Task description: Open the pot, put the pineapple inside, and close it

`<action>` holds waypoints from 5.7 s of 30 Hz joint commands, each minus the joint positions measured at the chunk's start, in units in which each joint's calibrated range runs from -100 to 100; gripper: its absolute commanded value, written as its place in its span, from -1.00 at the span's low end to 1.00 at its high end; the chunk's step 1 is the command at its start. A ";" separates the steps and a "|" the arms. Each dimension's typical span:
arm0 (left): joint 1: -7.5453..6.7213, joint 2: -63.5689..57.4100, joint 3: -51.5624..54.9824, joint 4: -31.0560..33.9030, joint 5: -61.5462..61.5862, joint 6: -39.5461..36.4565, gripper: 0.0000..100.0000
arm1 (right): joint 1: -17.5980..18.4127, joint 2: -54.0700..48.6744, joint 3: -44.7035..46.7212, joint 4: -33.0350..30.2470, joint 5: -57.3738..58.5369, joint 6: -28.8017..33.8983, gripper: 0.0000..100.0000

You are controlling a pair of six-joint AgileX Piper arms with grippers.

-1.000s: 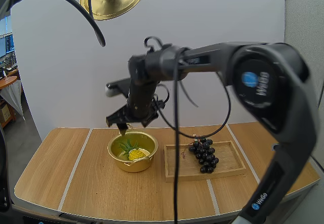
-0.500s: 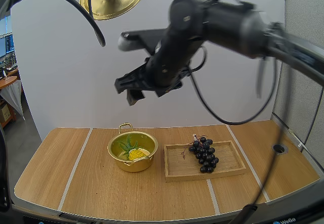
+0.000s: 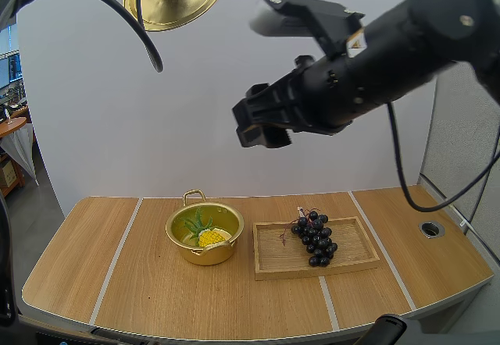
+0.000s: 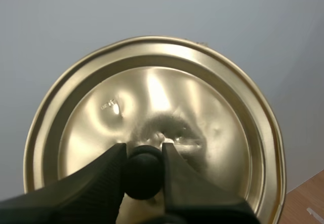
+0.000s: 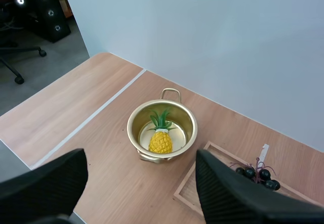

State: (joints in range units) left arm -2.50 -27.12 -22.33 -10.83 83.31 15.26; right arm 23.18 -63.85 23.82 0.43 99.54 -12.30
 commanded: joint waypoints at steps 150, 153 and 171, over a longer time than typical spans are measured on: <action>-0.20 31.06 46.30 -7.34 -5.38 16.69 -1.00 | -0.66 -7.54 0.00 -1.17 0.46 0.14 -1.00; -0.20 31.16 46.30 -7.34 -5.55 16.69 -1.00 | -0.66 -7.54 0.00 -1.17 0.46 0.14 -1.00; -1.42 33.46 46.30 -5.47 -11.35 15.37 -1.00 | -0.66 -7.54 0.00 -1.17 0.46 0.14 -1.00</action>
State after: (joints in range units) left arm -3.41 5.76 24.48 -17.18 76.09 31.86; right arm 22.76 -70.89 23.86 -0.56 100.00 -12.07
